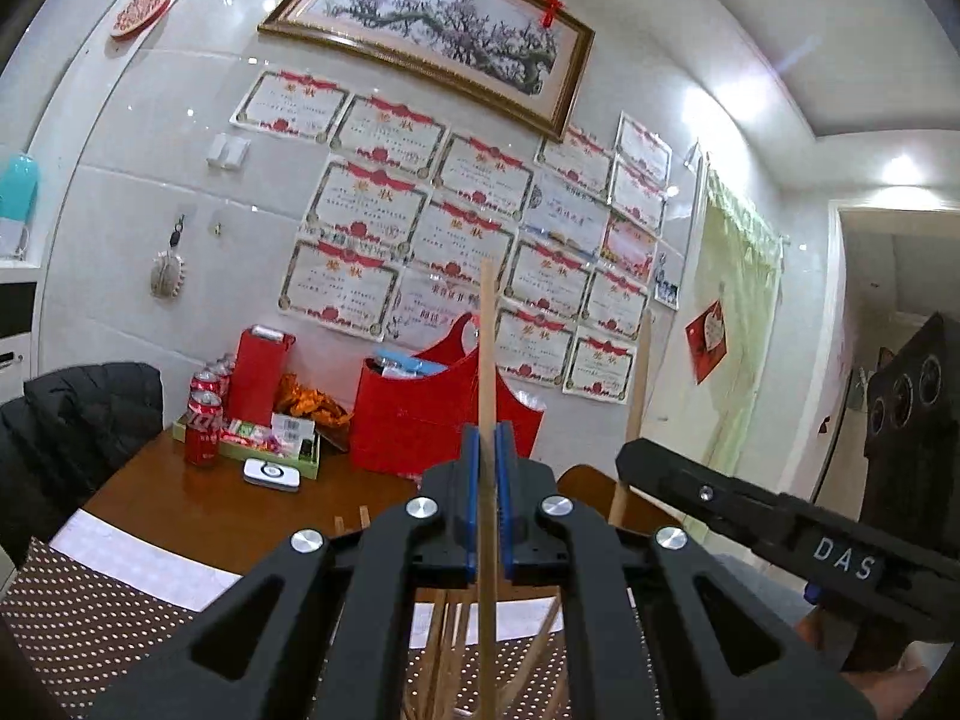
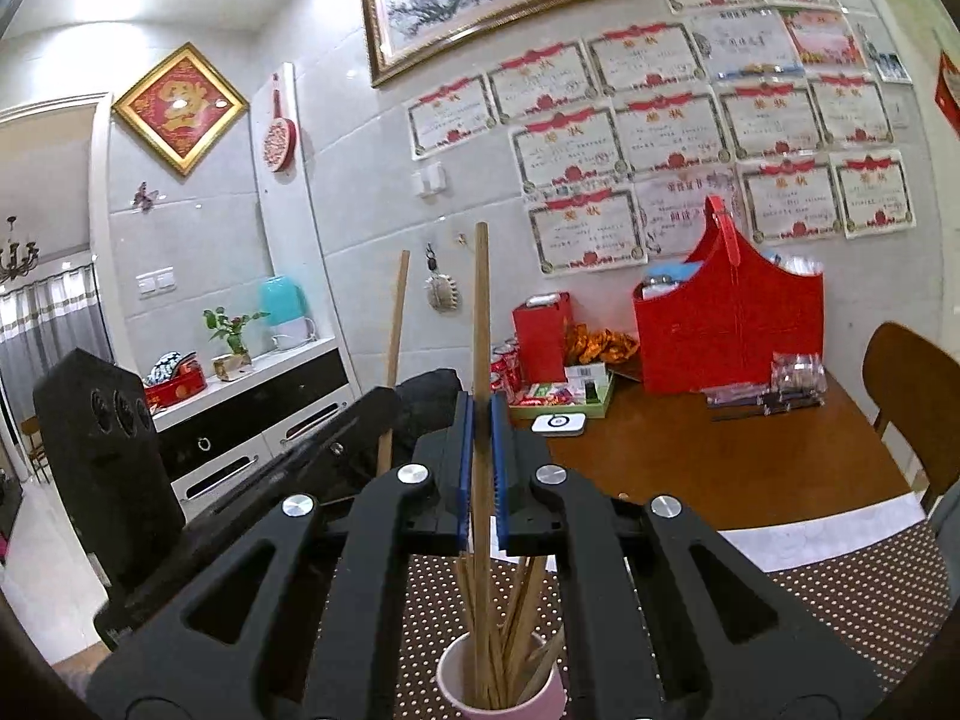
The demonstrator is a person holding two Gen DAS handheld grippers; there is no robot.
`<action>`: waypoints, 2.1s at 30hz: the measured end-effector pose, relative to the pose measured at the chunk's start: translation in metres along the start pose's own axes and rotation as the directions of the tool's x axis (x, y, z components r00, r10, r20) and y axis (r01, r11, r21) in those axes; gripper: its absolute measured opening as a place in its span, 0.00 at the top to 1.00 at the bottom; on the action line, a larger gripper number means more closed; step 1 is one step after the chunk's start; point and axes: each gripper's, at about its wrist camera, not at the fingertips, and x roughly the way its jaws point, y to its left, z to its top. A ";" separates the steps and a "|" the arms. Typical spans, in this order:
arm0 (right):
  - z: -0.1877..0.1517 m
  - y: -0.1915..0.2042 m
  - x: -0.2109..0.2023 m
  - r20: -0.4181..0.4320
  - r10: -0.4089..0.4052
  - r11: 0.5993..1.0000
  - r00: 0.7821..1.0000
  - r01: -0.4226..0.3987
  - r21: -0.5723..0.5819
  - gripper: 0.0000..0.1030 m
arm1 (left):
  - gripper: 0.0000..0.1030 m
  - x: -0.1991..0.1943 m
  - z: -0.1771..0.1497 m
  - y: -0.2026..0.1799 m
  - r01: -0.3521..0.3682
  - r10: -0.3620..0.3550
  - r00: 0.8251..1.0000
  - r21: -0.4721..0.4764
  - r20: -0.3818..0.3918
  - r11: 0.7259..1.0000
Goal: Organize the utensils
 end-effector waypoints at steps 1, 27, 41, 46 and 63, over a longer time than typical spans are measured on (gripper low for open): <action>-0.002 -0.003 0.004 -0.003 -0.001 1.000 1.000 0.001 0.003 0.94 | 0.95 0.004 -0.004 0.002 -0.002 0.002 1.000 -0.003 -0.003 1.000; -0.024 -0.015 0.007 -0.025 -0.024 0.998 0.999 0.026 0.058 0.06 | 0.19 -0.016 -0.030 0.026 -0.135 0.135 0.991 0.012 -0.022 0.991; -0.020 0.013 -0.096 -0.039 -0.174 0.981 0.984 0.177 0.078 0.06 | 0.04 -0.136 0.011 -0.049 -0.364 0.383 0.923 0.241 -0.033 0.899; -0.029 0.039 -0.145 -0.049 -0.235 0.970 0.971 0.237 0.043 0.06 | 0.04 -0.189 0.019 -0.076 -0.402 0.427 0.903 0.258 -0.048 0.879; -0.080 0.123 -0.292 -0.032 -0.402 0.916 0.915 0.401 -0.014 0.06 | 0.04 -0.333 0.008 -0.137 -0.453 0.486 0.871 0.263 -0.074 0.852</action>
